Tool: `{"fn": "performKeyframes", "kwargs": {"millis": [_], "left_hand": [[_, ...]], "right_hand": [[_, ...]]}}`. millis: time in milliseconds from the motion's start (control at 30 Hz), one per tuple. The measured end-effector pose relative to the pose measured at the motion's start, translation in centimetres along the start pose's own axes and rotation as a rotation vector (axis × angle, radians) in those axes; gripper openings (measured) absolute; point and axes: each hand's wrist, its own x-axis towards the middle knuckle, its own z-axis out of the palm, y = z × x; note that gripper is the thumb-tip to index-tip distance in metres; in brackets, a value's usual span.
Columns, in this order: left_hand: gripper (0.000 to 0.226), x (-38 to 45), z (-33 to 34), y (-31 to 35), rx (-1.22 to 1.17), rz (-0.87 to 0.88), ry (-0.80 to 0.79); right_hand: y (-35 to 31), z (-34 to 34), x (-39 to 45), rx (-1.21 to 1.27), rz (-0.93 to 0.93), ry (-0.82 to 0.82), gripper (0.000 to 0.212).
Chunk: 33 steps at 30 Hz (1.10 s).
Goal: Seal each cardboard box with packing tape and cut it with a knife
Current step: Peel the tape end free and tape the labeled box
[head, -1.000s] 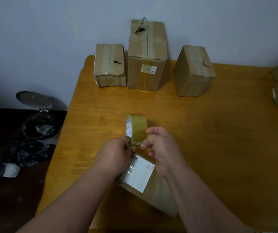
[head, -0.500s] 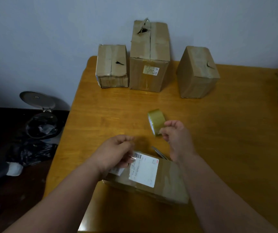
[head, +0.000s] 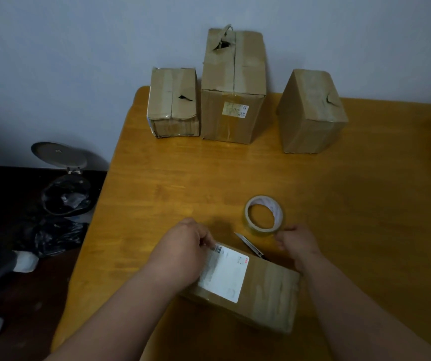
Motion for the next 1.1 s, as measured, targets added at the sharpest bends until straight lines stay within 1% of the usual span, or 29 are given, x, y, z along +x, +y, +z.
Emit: {"fn": "performKeyframes", "kwargs": {"millis": [67,100,200,267,333,367,433,533,600,667,700,767,867,933,1000,1100], "left_hand": [[0.034,0.2,0.2,0.2,0.052,0.000,0.001],[0.029,0.1,0.1,0.5,0.090,0.005,-0.004],[0.021,0.1,0.1,1.3,0.189,0.053,-0.006],[0.020,0.1,0.2,1.8,0.219,0.095,-0.005],[0.016,0.2,0.3,1.9,0.289,0.135,0.012],[0.013,0.3,0.2,1.9,0.336,0.148,0.030],[0.011,0.6,0.1,1.9,0.360,0.149,0.051],[0.010,1.0,0.0,1.7,0.294,0.163,-0.012],[0.010,1.2,-0.2,1.6,0.303,0.167,-0.029],[0.013,1.4,-0.4,1.1,0.285,0.163,-0.040],[0.014,1.5,-0.5,0.8,0.254,0.162,-0.058],[0.014,1.4,-0.5,0.2,0.201,0.178,-0.086],[0.015,1.2,-0.1,-0.5,0.138,0.178,-0.051],[0.014,1.1,0.1,-0.8,0.106,0.160,-0.027],[0.012,1.2,0.1,-1.0,0.098,0.155,-0.017],[0.011,1.3,0.1,-1.0,0.096,0.139,-0.014]], "right_hand": [[0.1,-0.2,0.0,-0.053,-0.017,-0.024,0.018],[0.0,-0.3,0.0,-0.142,-0.059,-0.021,0.014],[-0.1,-0.4,-0.3,-0.559,-0.257,0.031,0.014],[0.1,-0.6,-0.5,-0.755,-0.344,0.107,0.016],[0.4,-0.9,-0.4,-0.837,-0.392,0.185,0.017],[0.4,-1.0,-0.3,-0.853,-0.408,0.193,0.019],[0.4,-1.3,-0.2,-0.839,-0.422,0.142,0.022],[0.6,-1.4,-0.3,-0.791,-0.419,0.064,0.021],[0.9,-1.5,-0.5,-0.756,-0.416,0.069,0.018],[1.1,-1.6,-0.5,-0.669,-0.397,0.074,0.008],[1.1,-1.7,-0.5,-0.593,-0.375,0.065,0.008],[1.0,-1.9,-0.6,-0.457,-0.336,0.039,0.015],[1.3,-2.3,-0.7,-0.471,-0.362,0.011,0.004],[1.6,-2.4,-0.8,-0.475,-0.390,0.040,0.010],[1.9,-2.5,-1.0,-0.457,-0.411,0.118,0.018],[1.4,-2.3,-2.0,-0.320,-0.374,0.249,0.029]]}}
